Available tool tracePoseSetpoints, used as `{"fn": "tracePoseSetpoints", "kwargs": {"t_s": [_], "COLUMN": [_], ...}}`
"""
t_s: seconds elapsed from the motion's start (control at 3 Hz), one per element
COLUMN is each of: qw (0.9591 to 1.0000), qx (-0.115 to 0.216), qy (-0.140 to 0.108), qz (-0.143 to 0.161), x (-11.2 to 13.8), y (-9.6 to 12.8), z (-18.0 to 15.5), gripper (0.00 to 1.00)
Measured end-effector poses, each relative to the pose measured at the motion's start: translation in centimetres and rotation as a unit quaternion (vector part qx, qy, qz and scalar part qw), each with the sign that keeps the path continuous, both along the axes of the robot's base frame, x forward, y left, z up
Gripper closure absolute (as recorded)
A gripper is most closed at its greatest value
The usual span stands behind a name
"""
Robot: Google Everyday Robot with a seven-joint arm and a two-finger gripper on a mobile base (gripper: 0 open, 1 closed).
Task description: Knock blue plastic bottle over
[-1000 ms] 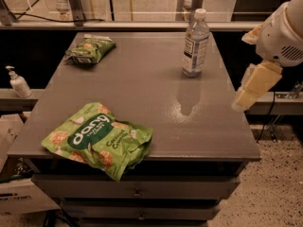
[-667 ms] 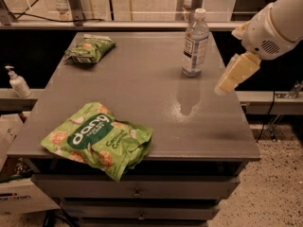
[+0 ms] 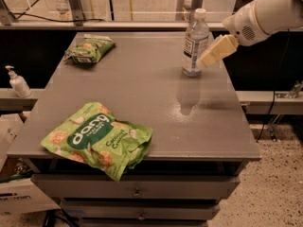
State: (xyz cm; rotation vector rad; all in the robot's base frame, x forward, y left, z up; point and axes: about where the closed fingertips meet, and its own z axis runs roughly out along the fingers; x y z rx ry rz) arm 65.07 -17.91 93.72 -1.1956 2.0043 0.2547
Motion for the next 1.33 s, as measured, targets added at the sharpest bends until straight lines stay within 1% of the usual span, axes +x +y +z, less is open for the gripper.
{"fn": "tracePoseSetpoints", "kwargs": {"t_s": [0.33,0.67,1.0,1.33], "qw": [0.9987,0.9961,0.9928,0.9884], "qx": [0.051,0.085,0.108,0.130], "qy": [-0.008,-0.008,0.008,0.022], "qz": [0.002,0.025,0.051,0.075], "x": [2.6,3.6,2.9,1.2], "y": [0.7,2.3,3.8,4.9], "z": [0.0,-0.3,-1.0,-0.9], "gripper": [0.00,0.00,0.00,0.00]}}
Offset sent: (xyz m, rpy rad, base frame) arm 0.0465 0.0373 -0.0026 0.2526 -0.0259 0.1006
